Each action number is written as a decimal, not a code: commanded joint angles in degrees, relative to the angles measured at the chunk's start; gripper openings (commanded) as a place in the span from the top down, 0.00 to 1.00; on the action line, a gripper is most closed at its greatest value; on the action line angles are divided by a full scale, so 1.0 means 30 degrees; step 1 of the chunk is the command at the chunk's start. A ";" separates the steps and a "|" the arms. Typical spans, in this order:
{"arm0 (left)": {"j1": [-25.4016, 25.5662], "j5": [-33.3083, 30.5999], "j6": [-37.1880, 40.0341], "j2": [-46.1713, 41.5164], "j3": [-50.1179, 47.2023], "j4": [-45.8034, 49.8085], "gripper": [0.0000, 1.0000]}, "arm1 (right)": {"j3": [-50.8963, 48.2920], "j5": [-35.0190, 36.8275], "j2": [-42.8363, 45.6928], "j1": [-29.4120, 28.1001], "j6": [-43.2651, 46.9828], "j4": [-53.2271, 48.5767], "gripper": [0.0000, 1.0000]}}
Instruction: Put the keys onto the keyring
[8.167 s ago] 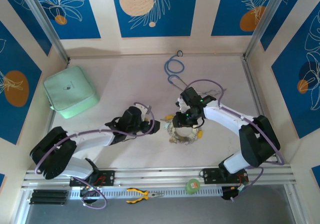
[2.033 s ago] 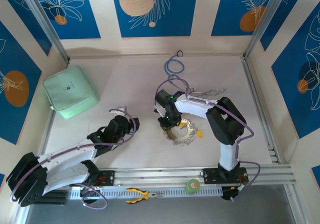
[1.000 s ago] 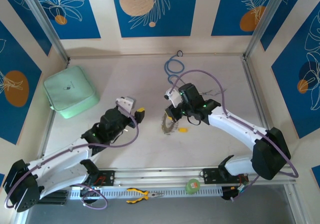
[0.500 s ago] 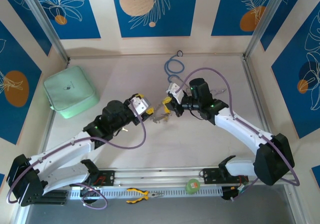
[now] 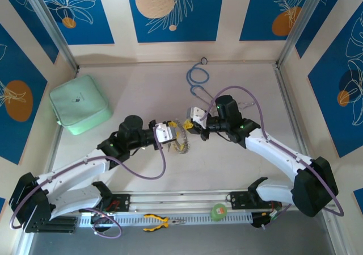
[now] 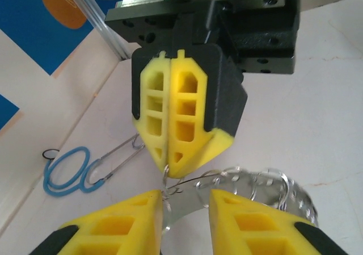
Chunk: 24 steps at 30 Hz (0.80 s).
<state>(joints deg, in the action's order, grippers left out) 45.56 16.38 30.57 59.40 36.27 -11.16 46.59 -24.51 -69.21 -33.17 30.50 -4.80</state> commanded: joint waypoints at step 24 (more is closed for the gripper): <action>-0.0030 0.0999 -0.0520 0.1162 -0.0469 0.0463 0.73 | 0.0994 -0.1217 -0.0221 -0.1188 0.1529 -0.1714 1.00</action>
<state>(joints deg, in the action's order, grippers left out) 45.56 16.80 29.89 62.46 34.85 -10.94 46.92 -25.98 -69.69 -36.27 34.28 -10.15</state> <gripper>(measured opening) 0.272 0.050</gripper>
